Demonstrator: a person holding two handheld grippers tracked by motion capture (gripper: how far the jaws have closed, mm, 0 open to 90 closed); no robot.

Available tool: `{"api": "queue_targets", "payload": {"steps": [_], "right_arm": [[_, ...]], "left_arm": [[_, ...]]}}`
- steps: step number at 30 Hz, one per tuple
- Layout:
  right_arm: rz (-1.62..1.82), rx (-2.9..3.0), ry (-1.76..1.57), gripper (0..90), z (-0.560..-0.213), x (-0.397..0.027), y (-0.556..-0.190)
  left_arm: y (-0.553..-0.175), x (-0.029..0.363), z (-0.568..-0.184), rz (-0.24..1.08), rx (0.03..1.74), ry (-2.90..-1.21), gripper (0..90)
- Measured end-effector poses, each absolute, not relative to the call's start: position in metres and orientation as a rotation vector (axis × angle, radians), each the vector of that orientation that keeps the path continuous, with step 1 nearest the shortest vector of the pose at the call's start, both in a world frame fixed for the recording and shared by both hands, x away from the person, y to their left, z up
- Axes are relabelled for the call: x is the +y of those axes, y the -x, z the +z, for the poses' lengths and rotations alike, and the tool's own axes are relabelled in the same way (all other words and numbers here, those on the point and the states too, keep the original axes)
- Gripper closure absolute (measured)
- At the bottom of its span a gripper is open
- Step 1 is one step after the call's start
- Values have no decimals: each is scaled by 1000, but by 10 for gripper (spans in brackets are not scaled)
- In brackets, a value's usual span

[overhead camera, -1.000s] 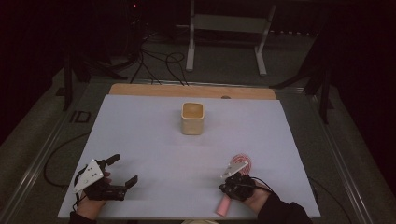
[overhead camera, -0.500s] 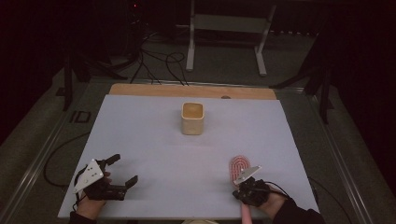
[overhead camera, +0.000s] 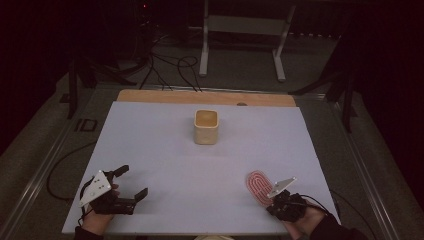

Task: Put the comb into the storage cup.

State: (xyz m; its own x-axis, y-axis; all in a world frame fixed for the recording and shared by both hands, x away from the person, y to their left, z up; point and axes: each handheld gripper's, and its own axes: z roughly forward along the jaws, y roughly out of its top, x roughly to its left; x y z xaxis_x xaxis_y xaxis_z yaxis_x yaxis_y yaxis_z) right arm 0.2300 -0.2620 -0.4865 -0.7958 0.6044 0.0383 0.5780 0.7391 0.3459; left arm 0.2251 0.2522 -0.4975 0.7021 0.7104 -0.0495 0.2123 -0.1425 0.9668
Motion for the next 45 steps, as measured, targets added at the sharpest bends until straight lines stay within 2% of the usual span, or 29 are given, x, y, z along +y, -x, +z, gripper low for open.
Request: {"api": "queue_targets", "payload": {"steps": [14,27,33,41,45], "right_arm": [[467,2801,-1047,895,-485,-294,-242],[429,2769,-1094,894,-487,-307,-253],[429,2781,-1053,873,-477,-309,-251],[405,2805,-983,779,-468,-312,-249],[392,2826,-949,621,-466,-311,-249]], "left_arm": [[-225,252,-498,511,749,-1700,3],[-226,252,-498,512,749,-1704,3],[-226,252,-498,511,750,-1704,3],[-226,252,-498,511,751,-1702,3],[-226,252,-498,509,751,-1701,3]]}}
